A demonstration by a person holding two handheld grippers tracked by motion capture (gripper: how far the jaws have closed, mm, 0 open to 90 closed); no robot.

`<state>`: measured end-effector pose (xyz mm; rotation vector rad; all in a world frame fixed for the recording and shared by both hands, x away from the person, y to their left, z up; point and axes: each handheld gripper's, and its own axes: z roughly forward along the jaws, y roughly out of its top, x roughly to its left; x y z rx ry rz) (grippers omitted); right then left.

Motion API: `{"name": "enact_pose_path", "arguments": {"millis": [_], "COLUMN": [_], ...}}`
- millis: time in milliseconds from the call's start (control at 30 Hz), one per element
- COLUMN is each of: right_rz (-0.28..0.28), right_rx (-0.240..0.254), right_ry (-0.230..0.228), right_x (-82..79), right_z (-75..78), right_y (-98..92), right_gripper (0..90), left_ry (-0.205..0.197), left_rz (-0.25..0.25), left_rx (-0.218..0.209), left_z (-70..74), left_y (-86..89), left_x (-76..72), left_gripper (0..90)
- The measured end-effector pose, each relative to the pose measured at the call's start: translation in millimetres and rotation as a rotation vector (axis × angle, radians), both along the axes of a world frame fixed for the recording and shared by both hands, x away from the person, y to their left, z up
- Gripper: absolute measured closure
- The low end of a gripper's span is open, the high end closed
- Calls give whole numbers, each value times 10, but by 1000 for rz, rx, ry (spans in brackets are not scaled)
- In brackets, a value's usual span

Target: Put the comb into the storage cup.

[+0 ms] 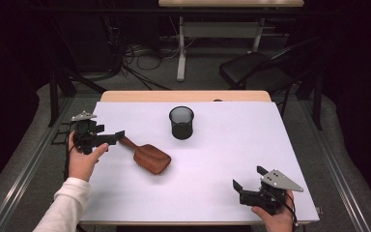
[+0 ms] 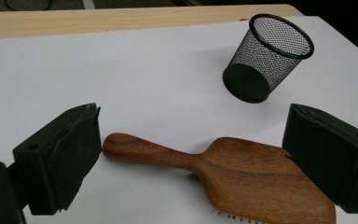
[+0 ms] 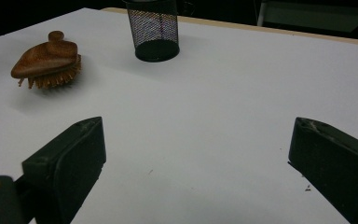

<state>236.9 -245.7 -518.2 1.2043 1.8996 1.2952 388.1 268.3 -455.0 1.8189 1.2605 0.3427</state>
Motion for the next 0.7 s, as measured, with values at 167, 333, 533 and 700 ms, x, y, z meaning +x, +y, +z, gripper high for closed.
{"name": "enact_pose_path", "arguments": {"millis": [167, 333, 533, 700], "right_rz": [-2, -1, -4, -3], "right_rx": [4, 0, -3, -2], "right_ry": [5, 3, 0, 6], "right_x": [4, 8, 12, 13], "right_z": [-8, -9, -14, -17], "right_y": [4, 0, -1, 1], "right_gripper": [40, 42, 44, 45], "left_ry": [12, 21, 38, 44], "left_rz": [8, 11, 16, 27], "left_rx": [0, 8, 25, 33], "left_z": [-29, -43, -82, -116], "left_y": [0, -18, -38, -47], "left_x": [55, 111, 182, 227], "left_gripper": [72, 78, 106, 158]}}
